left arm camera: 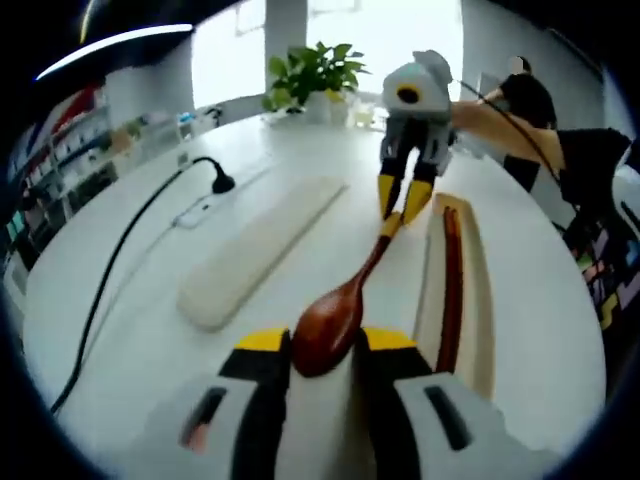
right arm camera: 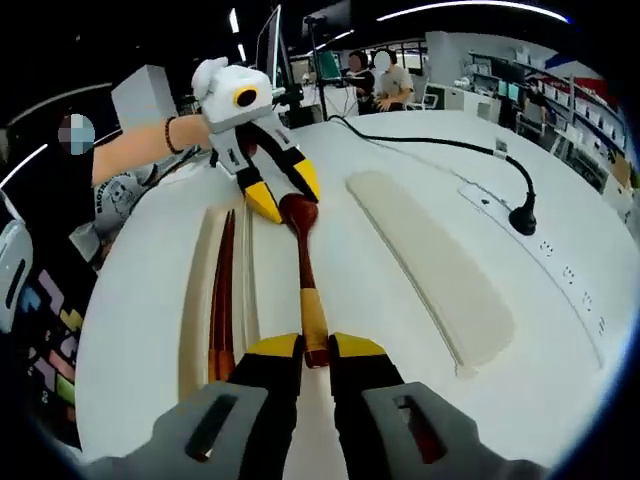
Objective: Arrange the utensils inside the cutlery case until each visible utensil rests in its matching compartment.
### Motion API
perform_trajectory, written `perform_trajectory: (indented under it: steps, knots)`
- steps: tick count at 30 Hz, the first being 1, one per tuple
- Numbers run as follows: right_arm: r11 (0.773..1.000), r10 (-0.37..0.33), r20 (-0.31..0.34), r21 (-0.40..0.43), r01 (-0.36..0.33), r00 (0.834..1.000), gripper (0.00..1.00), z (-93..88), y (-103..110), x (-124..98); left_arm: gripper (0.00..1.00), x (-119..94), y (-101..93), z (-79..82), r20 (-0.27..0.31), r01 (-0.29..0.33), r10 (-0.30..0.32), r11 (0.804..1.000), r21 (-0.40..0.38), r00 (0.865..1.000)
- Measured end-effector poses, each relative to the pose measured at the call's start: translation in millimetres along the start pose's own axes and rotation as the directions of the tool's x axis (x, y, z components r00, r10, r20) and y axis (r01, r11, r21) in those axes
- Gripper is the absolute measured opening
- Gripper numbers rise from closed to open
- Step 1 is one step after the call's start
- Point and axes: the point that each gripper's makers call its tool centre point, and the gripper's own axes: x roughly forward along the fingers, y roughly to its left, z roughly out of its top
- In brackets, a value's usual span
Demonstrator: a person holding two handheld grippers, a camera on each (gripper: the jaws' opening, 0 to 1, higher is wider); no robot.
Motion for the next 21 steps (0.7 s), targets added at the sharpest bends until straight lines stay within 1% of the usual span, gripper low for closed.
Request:
perform_trajectory:
  steps: [2, 4, 7, 9, 12, 15, 17, 20, 21]
  knots:
    - [1.000, 0.010, 0.002, 0.012, -0.010, 1.000, 0.10, 0.0, 0, 0, 0.32, 1, 0.2, 1.1, 0.009, -0.006, 0.006, 1.000, 0.011, 1.000]
    - [1.000, 0.018, 0.000, 0.025, -0.018, 1.000, 0.10, 0.0, 1, 0, 0.33, 1, 0.0, 2.1, 0.023, -0.011, 0.011, 1.000, 0.007, 1.000]
    - [0.996, 0.039, 0.002, 0.085, -0.039, 0.999, 0.10, 0.0, 2, 0, 0.35, 2, 0.7, 4.5, 0.054, -0.020, 0.018, 0.999, 0.038, 0.998]
    - [0.994, 0.049, 0.005, 0.103, -0.049, 0.999, 0.10, 0.2, 2, 0, 0.35, 3, 1.1, 5.6, 0.067, -0.027, 0.024, 0.999, 0.045, 0.997]
    - [0.991, 0.058, 0.002, 0.119, -0.058, 0.998, 0.10, 0.7, 3, 1, 0.32, 4, 2.8, 9.7, 0.109, -0.056, 0.047, 0.995, 0.079, 0.993]
    - [0.987, 0.069, -0.009, 0.145, -0.067, 0.998, 0.10, 1.0, 4, 1, 0.27, 5, 7.4, 11.9, 0.126, -0.078, 0.065, 0.992, 0.101, 0.990]
    - [0.985, 0.074, -0.013, 0.155, -0.071, 0.997, 0.10, 0.7, 4, 1, 0.24, 5, 11.4, 12.0, 0.130, -0.101, 0.086, 0.987, 0.121, 0.988]
    - [0.985, 0.081, -0.013, 0.152, -0.078, 0.997, 0.10, 0.5, 5, 1, 0.22, 5, 10.9, 11.7, 0.121, -0.113, 0.098, 0.986, 0.125, 0.988]
    - [0.986, 0.076, -0.006, 0.147, -0.074, 0.997, 0.10, 1.0, 4, 1, 0.21, 4, 12.0, 11.3, 0.112, -0.131, 0.115, 0.980, 0.148, 0.987]
